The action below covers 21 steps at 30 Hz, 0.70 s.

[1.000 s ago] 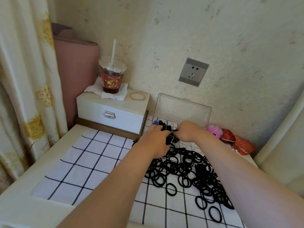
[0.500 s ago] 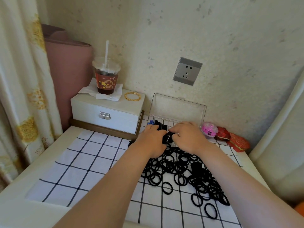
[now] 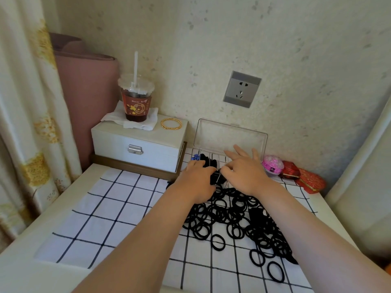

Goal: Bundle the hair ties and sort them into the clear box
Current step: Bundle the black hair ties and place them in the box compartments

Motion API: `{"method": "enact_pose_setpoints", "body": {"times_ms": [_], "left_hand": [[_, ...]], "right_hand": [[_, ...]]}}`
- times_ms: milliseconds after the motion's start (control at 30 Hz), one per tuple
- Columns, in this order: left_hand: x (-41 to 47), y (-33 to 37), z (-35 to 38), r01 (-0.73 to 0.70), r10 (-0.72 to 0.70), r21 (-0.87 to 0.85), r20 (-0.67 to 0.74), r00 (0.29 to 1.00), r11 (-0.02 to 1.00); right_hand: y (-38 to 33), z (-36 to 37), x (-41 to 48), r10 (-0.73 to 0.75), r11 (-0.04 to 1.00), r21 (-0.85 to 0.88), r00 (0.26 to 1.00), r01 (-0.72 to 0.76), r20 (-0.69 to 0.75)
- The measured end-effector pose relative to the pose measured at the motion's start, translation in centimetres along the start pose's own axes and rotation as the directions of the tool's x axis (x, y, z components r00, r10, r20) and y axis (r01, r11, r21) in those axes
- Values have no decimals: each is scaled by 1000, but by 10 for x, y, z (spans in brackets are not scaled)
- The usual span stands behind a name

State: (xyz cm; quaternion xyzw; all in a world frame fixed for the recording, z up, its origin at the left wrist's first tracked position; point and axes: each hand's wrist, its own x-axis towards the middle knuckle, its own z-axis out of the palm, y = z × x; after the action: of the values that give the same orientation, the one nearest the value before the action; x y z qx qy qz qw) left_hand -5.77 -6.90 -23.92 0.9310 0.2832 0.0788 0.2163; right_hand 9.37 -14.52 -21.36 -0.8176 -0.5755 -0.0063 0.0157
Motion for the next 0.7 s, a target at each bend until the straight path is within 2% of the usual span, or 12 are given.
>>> {"method": "enact_pose_setpoints", "body": {"times_ms": [100, 267, 400, 467, 633, 700], "left_hand": [[0, 0, 1, -4, 4, 4, 1, 1000, 1000], [0, 0, 1, -5, 5, 9, -2, 1000, 1000], [1, 1, 1, -6, 6, 16, -17, 1000, 1000], [2, 2, 2, -2, 4, 48, -44, 999, 999], [3, 6, 4, 15, -4, 112, -96, 995, 994], [2, 5, 4, 6, 6, 101, -123, 992, 995]], "right_hand": [[0, 8, -2, -23, 1000, 6, 995, 22, 93], [4, 6, 7, 13, 997, 67, 990, -23, 141], [13, -3, 5, 56, 986, 161, 998, -52, -22], [13, -5, -1, 44, 973, 227, 997, -30, -59], [10, 12, -10, -4, 993, 121, 994, -9, 108], [9, 9, -11, 23, 985, 165, 994, -40, 105]]}}
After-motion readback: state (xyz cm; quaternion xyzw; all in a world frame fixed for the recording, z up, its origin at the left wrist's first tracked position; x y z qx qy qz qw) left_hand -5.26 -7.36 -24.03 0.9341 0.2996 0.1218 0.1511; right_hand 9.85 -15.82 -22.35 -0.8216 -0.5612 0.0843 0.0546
